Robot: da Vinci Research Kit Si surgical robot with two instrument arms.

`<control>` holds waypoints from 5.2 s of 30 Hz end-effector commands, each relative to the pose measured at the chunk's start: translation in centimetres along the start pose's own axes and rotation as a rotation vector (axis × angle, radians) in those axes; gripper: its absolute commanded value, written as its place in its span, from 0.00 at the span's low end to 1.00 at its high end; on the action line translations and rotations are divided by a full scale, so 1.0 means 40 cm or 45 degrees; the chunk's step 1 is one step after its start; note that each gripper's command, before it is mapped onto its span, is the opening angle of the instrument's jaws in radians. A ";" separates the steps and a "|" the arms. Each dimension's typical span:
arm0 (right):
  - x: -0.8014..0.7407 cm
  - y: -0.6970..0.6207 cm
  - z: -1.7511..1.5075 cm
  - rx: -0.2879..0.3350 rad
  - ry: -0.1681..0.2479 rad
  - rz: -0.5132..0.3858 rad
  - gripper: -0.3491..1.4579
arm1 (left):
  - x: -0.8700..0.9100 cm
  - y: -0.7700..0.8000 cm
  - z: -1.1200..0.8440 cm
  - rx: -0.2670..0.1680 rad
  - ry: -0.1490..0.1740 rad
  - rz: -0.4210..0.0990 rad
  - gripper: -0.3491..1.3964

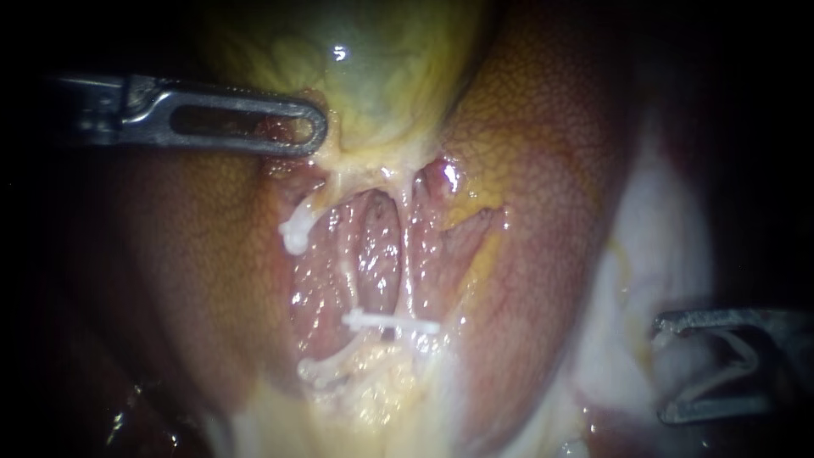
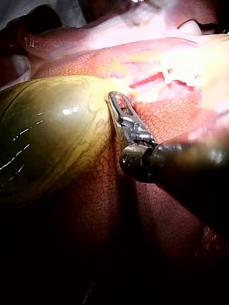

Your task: Clipping second clip right tube

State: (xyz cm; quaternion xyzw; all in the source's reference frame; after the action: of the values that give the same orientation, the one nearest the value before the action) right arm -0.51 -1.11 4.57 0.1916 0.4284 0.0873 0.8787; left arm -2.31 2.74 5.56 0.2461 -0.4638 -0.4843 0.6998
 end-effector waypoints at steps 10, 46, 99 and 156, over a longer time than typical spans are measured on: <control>0.0001 0.0003 0.0002 -0.001 0.000 0.001 0.47 | -0.0019 -0.0002 -0.0037 0.015 0.010 -0.005 0.00; 0.0114 0.0046 0.0119 0.059 0.115 0.044 0.47 | -0.0110 -0.0016 -0.0195 -0.039 -0.042 -0.018 0.00; 0.0274 0.0259 0.0539 0.230 0.455 0.576 0.47 | -0.0105 -0.0029 -0.0190 -0.044 -0.045 -0.019 0.00; 0.0266 0.0289 0.0609 0.699 0.758 0.532 0.00 | -0.0103 -0.0033 -0.0177 -0.048 -0.048 -0.019 0.00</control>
State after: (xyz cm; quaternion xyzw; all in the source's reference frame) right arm 2.07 -0.35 5.65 0.4656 0.6219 0.1974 0.5980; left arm -1.79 2.98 4.97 0.2270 -0.4658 -0.5029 0.6918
